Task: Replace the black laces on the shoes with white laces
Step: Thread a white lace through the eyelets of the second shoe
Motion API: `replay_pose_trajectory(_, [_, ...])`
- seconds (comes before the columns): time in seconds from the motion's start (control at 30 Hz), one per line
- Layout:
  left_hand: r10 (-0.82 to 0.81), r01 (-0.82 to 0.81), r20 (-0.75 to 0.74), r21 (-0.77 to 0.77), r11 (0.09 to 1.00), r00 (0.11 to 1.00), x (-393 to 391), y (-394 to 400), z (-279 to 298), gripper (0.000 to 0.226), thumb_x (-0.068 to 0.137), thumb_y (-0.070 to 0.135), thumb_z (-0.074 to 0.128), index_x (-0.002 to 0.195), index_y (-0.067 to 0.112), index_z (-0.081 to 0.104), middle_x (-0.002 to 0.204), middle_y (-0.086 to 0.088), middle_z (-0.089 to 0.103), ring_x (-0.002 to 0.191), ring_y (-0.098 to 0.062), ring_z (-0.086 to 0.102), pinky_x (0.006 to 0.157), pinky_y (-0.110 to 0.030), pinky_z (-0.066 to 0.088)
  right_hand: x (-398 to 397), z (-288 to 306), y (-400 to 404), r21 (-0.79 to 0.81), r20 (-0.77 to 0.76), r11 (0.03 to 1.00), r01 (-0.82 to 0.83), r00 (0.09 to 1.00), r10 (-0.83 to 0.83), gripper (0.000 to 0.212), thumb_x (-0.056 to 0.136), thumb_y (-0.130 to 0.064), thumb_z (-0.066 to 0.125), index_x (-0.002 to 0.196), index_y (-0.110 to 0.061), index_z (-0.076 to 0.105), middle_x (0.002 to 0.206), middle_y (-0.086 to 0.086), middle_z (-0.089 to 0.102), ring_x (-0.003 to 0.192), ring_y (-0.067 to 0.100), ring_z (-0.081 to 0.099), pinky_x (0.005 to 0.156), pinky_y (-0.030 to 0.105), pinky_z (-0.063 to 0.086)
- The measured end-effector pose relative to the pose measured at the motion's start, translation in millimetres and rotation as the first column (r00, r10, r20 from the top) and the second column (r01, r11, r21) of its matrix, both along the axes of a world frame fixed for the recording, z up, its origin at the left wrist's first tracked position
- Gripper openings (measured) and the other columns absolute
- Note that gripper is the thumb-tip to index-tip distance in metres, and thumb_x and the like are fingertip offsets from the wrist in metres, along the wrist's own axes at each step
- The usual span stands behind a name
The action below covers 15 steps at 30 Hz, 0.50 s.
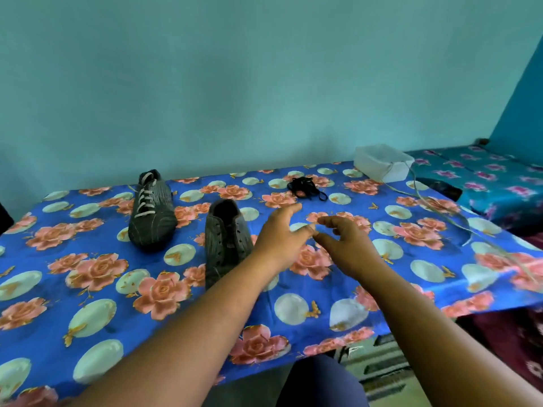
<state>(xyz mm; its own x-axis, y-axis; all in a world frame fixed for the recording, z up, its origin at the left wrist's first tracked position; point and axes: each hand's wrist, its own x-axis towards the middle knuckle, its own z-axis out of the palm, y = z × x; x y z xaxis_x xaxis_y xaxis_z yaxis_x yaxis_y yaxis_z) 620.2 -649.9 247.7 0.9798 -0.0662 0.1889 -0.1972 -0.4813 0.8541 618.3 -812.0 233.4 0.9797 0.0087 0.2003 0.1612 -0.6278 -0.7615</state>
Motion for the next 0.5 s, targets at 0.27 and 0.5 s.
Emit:
replay_pose_trajectory(0.27, [-0.153,0.158,-0.115,0.035,0.987,0.982,50,-95,-17,0.055,0.095,0.029,0.069,0.146,0.020,0.050,0.148,0.000,0.052,0.130,-0.019,0.054,0.103,-0.036,0.049,26,-8,-110,-0.263,0.009,0.943,0.205,0.978,-0.210,0.044,0.097,-0.040,0.064,0.136,-0.018,0.061,0.138,0.005,0.060,0.124,0.024,0.057,0.092,0.033,0.044])
replay_pose_trajectory(0.5, [-0.258,0.277,-0.127,0.157,0.948,0.958,80,-163,-31,0.061,0.097,0.027,0.065,0.153,0.020,0.042,0.156,-0.003,0.044,0.137,-0.022,0.050,0.111,-0.038,0.043,46,-13,-209,-0.573,0.039,0.698,0.429,0.865,-0.500,0.047,0.097,-0.048,0.057,0.134,-0.019,0.057,0.136,0.012,0.058,0.128,0.035,0.049,0.096,0.047,0.046])
